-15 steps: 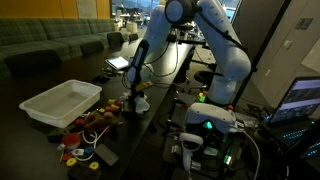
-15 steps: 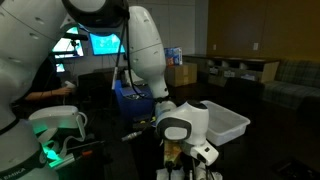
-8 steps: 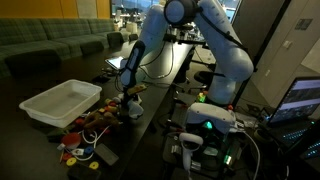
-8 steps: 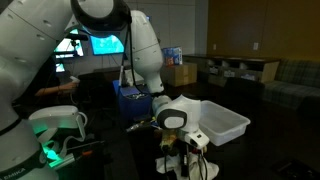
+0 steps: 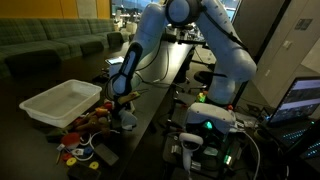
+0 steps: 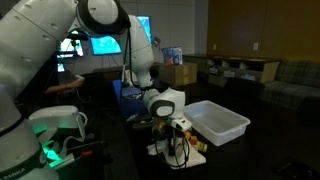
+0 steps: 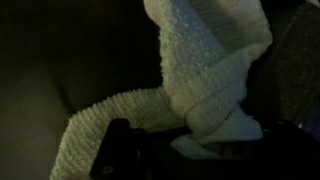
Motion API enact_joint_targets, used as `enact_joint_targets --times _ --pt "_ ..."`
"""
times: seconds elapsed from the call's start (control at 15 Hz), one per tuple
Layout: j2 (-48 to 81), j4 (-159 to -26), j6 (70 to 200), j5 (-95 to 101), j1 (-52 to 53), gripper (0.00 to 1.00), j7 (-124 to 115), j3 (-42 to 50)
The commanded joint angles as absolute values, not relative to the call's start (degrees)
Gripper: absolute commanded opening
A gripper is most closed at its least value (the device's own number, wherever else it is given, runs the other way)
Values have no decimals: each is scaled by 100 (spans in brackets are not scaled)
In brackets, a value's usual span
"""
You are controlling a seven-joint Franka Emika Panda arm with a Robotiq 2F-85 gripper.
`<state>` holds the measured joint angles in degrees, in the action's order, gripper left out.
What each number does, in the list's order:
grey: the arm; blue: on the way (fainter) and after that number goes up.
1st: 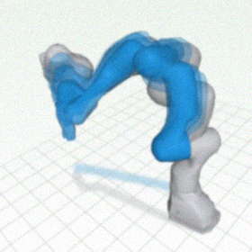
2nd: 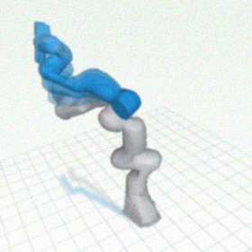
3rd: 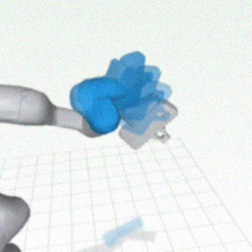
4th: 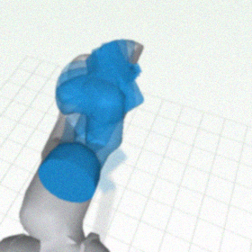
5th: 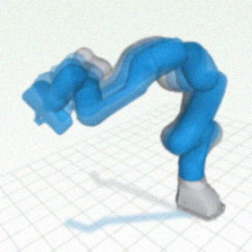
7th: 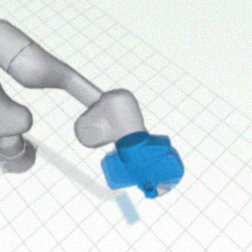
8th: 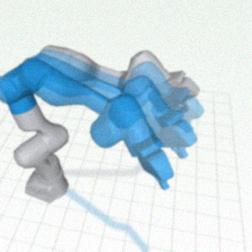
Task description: Push the items on the table to the left using the white cloth
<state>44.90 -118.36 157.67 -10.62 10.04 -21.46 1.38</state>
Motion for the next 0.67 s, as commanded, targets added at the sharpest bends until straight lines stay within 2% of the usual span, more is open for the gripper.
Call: enact_joint_targets --times 0.0,0.6 --pt "4569 -11623 15728 -1127 1324 0 -2427 -31" --pt "4702 -11267 15827 -1252 1984 0 -2791 -596"
